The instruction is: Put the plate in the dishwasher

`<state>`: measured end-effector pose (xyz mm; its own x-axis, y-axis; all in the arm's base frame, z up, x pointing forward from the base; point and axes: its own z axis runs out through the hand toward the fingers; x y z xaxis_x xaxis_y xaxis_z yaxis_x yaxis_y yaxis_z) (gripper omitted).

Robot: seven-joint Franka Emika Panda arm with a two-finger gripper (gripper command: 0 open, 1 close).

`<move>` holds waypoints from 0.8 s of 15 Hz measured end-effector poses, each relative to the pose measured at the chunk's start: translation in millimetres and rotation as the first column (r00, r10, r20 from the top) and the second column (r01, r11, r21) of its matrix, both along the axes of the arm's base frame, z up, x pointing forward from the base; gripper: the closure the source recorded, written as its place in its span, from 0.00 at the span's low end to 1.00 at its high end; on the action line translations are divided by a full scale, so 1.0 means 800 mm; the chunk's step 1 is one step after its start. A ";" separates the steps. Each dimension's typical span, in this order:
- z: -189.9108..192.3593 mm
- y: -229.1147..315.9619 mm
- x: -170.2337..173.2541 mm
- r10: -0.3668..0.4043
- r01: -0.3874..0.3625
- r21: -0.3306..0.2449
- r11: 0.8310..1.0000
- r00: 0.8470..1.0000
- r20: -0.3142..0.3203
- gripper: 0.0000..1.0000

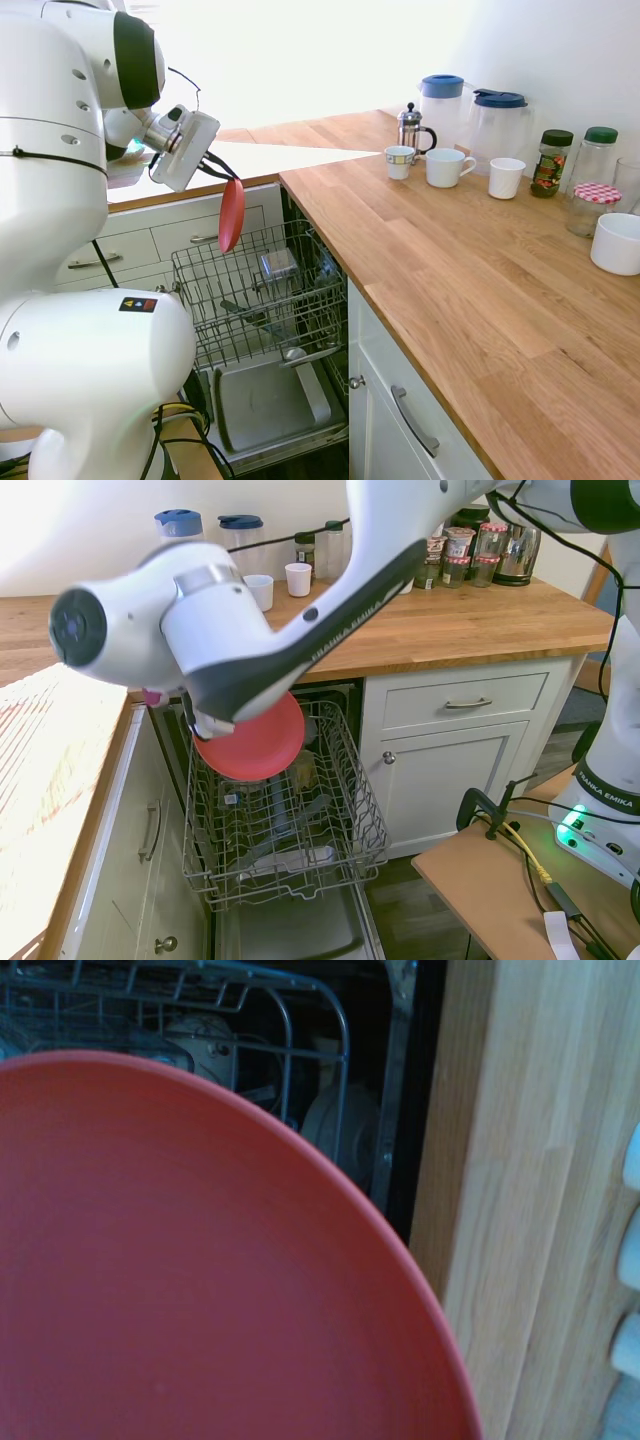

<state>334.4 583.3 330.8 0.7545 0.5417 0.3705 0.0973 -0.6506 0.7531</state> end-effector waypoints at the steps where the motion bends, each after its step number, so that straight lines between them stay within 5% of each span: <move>1: -0.023 0.005 -0.006 0.018 -0.018 -0.026 1.000 1.000 0.007 1.00; 8: -0.133 0.023 -0.040 0.034 -0.036 -0.123 0.992 0.999 -0.013 1.00; 12: -0.163 0.051 -0.042 0.006 -0.011 -0.126 0.992 0.999 -0.040 1.00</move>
<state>300.5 623.8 200.4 0.7624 0.5888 0.2685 0.1339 -0.5494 0.8248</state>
